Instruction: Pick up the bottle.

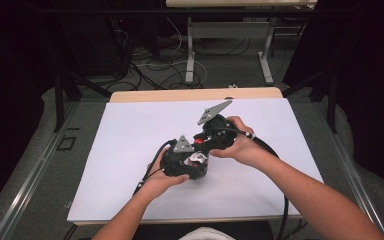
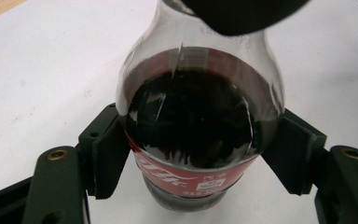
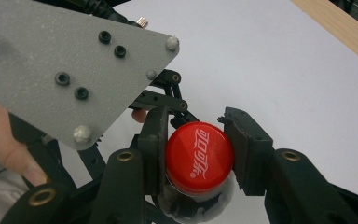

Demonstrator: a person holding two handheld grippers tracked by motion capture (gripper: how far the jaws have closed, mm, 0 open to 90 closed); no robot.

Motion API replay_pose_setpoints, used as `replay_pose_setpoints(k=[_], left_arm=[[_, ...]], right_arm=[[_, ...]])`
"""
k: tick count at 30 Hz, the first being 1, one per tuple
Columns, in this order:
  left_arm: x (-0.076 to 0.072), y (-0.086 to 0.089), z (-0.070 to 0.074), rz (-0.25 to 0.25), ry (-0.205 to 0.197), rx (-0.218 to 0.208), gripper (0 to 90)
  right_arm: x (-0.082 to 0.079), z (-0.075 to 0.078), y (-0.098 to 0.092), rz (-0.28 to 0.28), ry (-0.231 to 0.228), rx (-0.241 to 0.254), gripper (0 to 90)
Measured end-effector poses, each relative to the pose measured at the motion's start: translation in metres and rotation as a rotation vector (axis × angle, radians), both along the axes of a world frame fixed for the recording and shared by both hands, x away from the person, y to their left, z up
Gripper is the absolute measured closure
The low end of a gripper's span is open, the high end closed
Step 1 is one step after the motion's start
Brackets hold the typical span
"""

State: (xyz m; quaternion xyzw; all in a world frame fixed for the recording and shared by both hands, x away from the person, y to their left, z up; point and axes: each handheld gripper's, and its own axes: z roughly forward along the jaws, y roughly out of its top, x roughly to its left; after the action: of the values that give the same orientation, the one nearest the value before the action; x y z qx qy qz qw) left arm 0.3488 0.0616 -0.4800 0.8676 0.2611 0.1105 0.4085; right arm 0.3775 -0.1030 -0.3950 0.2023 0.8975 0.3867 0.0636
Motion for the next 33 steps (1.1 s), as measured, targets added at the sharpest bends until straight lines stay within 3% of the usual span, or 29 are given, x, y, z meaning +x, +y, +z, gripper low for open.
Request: replay_pose_setpoints(k=[2,5,7,8,10,12,13,17,18,23,26,28,29,33], left_arm=[[0.0,0.001,0.002,-0.018,0.018,0.003,30.0],[-0.001,0.0,0.001,-0.018,0.007,-0.011,30.0],[-0.001,0.0,0.001,-0.021,0.012,-0.018,30.0],[-0.001,0.001,0.002,-0.035,0.022,-0.008,30.0],[-0.002,0.0,0.002,-0.041,0.017,-0.008,30.0],[-0.004,-0.001,0.002,-0.046,0.024,-0.007,30.0],[-0.004,-0.002,0.001,-0.051,0.014,-0.012,30.0],[-0.005,-0.003,0.002,-0.07,0.034,-0.008,29.9],[-0.005,-0.004,0.001,-0.065,0.014,-0.011,29.9],[-0.006,-0.004,0.001,-0.078,0.032,-0.005,29.9],[-0.004,-0.003,0.001,-0.06,0.025,-0.022,29.9],[-0.004,-0.001,0.002,-0.048,0.023,-0.018,29.8],[-0.003,0.0,0.002,-0.044,0.018,-0.017,29.8],[-0.002,0.002,0.002,-0.015,0.026,-0.023,29.8]], right_arm=[[0.002,0.001,-0.001,0.024,0.008,-0.004,60.8],[0.004,0.002,-0.001,0.066,-0.002,-0.011,60.8],[0.007,0.003,-0.002,0.128,-0.006,-0.024,60.8],[0.01,0.004,-0.002,0.19,-0.007,-0.024,60.8],[0.01,0.004,-0.003,0.221,-0.013,-0.026,60.8],[0.015,0.004,-0.005,0.298,-0.002,-0.03,60.7],[0.015,0.004,-0.005,0.298,-0.002,-0.03,60.7],[0.022,0.005,-0.007,0.418,-0.021,-0.047,60.7],[0.022,0.005,-0.007,0.431,-0.013,-0.044,60.7],[0.026,0.005,-0.006,0.512,-0.025,-0.068,60.6],[0.028,0.005,-0.006,0.512,-0.019,-0.053,59.1],[0.028,0.007,-0.007,0.44,-0.009,-0.044,47.9],[0.028,0.007,-0.007,0.44,-0.009,-0.044,47.9],[0.021,0.012,-0.008,0.311,0.012,-0.048,44.2]])
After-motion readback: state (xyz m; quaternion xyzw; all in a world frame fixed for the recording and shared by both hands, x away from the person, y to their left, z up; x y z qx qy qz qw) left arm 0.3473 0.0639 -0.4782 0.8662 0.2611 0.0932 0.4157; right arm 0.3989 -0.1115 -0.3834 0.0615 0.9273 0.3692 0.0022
